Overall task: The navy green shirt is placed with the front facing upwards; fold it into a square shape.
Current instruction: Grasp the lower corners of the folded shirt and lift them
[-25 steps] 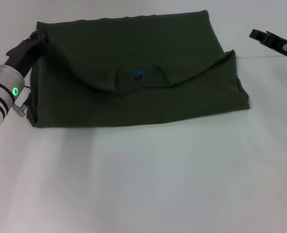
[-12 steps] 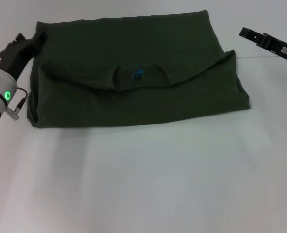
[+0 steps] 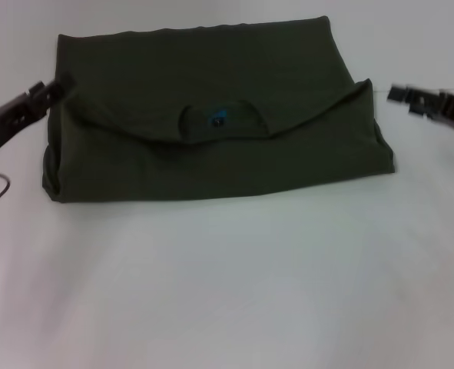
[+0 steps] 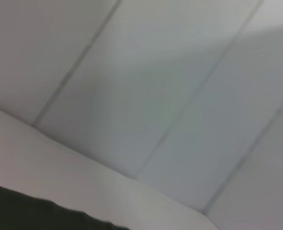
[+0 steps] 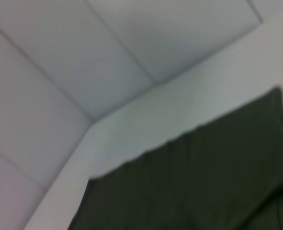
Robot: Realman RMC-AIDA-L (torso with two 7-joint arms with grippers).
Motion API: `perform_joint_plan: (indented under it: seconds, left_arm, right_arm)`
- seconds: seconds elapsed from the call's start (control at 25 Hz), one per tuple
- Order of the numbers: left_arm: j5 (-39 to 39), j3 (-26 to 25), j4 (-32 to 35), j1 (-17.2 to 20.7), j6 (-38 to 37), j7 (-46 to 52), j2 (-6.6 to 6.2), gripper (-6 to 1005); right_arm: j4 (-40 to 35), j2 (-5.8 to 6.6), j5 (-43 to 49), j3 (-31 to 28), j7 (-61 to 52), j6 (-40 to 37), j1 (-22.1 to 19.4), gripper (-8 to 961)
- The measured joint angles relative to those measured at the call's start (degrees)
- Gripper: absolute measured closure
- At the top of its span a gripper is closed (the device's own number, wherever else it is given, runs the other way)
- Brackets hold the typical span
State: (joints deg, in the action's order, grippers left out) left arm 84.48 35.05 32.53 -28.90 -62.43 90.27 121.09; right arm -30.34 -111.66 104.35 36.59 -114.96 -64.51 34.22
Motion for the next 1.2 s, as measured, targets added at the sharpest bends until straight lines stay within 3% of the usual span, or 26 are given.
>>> perform_joint_plan:
  seconds: [0.12,0.24,0.4,0.72,1.0,1.2]
  left_arm:
    - [8.62,-2.73,1.81,0.79,-4.82,2.86,-0.93,273]
    - [18.52,-4.78,3.43,0.72,-6.44,4.61,-1.44,271]
    - [25.86,-5.6,5.81,0.49,-6.73,5.69,-1.61,268]
    - [28.28,-4.75,7.28,0.08,-2.87,2.83,-1.76,261]
    - [31.23,1.86,6.69,-0.6,7.41,1.92,-0.43,244]
    - [31.32,4.33,5.95,-1.21,10.76,1.85,0.11,208]
  right_arm:
    - [-0.06,1.51,3.03,1.41,-3.09,-3.02,-1.22,178]
    - [-0.09,1.78,5.25,1.2,-4.09,-4.85,-2.41,178]
    - [-0.83,1.89,5.91,1.15,-3.78,-5.4,-4.2,179]
    - [-2.32,1.93,6.24,1.18,-3.89,-6.23,-5.66,179]
    - [-2.36,1.73,6.29,1.41,-3.81,-5.97,-5.49,179]
    - [-2.36,1.53,6.32,1.5,-3.82,-5.89,-5.23,178]
